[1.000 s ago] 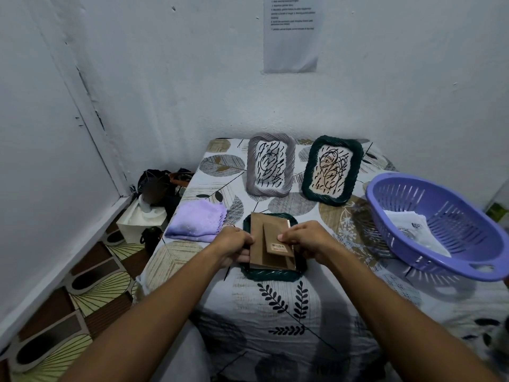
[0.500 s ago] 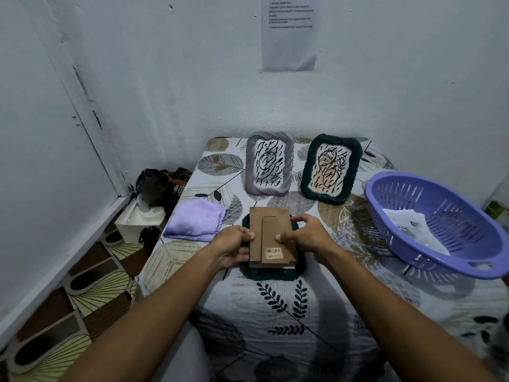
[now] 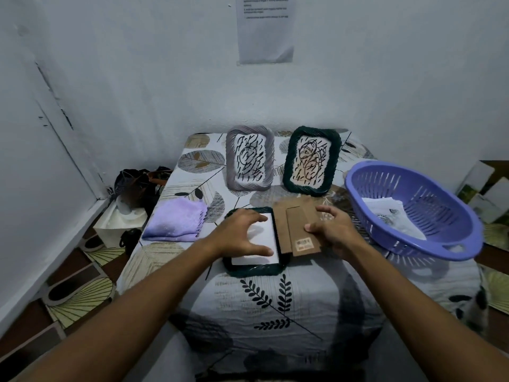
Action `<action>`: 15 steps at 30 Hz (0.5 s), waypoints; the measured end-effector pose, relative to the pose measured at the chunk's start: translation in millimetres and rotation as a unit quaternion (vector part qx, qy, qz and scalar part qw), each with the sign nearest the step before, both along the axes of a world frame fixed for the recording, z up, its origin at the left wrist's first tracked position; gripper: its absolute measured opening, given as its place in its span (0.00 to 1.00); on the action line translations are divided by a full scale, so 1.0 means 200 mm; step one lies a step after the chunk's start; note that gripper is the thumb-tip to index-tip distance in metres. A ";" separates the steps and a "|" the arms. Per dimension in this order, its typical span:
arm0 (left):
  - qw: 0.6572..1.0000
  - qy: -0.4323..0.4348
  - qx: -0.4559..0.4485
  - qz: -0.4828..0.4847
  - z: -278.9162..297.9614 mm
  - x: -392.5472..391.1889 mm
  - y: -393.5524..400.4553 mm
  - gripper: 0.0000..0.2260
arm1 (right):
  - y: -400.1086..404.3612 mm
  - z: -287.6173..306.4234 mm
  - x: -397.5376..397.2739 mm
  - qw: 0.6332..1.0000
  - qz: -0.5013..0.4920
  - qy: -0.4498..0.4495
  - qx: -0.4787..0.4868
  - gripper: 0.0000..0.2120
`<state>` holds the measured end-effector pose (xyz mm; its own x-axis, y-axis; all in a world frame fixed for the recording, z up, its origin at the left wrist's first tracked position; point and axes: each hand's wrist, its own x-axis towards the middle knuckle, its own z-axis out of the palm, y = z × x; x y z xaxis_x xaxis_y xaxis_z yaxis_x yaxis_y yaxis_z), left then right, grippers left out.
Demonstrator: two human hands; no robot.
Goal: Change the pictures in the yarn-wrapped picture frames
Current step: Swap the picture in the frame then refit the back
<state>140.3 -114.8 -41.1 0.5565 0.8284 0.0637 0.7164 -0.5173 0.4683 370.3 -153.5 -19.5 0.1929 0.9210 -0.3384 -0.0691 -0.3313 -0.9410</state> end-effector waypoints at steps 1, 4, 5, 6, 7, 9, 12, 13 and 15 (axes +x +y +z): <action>0.998 0.057 0.012 -0.037 -0.01 0.01 0.00 0.42 | -0.01 0.00 0.03 1.000 -0.005 -0.008 0.000 0.27; 0.980 0.159 0.032 -0.112 -0.05 0.08 0.02 0.54 | -0.03 -0.02 0.09 0.999 -0.017 -0.038 -0.008 0.29; 0.975 0.180 0.036 -0.128 -0.07 0.11 0.03 0.56 | -0.03 -0.04 0.10 0.999 -0.021 -0.047 -0.007 0.29; 0.969 0.197 0.041 -0.141 -0.09 0.13 0.03 0.58 | -0.03 -0.05 0.12 0.998 -0.024 -0.053 -0.005 0.30; 0.965 0.209 0.044 -0.152 -0.10 0.15 0.04 0.58 | -0.02 -0.06 0.12 0.998 -0.027 -0.058 -0.003 0.30; 0.961 0.220 0.046 -0.162 -0.12 0.16 0.05 0.57 | -0.02 -0.08 0.13 0.998 -0.030 -0.059 -0.002 0.32; 0.960 0.221 0.046 -0.168 -0.13 0.15 0.06 0.57 | -0.02 -0.10 0.13 0.998 -0.024 -0.055 -0.009 0.31; 0.959 0.220 0.048 -0.170 -0.13 0.15 0.07 0.57 | -0.02 -0.10 0.13 0.998 -0.023 -0.054 -0.011 0.30; 0.960 0.217 0.048 -0.171 -0.13 0.13 0.06 0.57 | -0.01 -0.11 0.11 0.998 -0.019 -0.053 -0.015 0.29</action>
<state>165.9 -102.0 -66.7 0.7861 0.5947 -0.1685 0.6140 -0.7828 0.1013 392.6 -155.5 -41.4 0.2638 0.9023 -0.3411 0.0164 -0.3577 -0.9337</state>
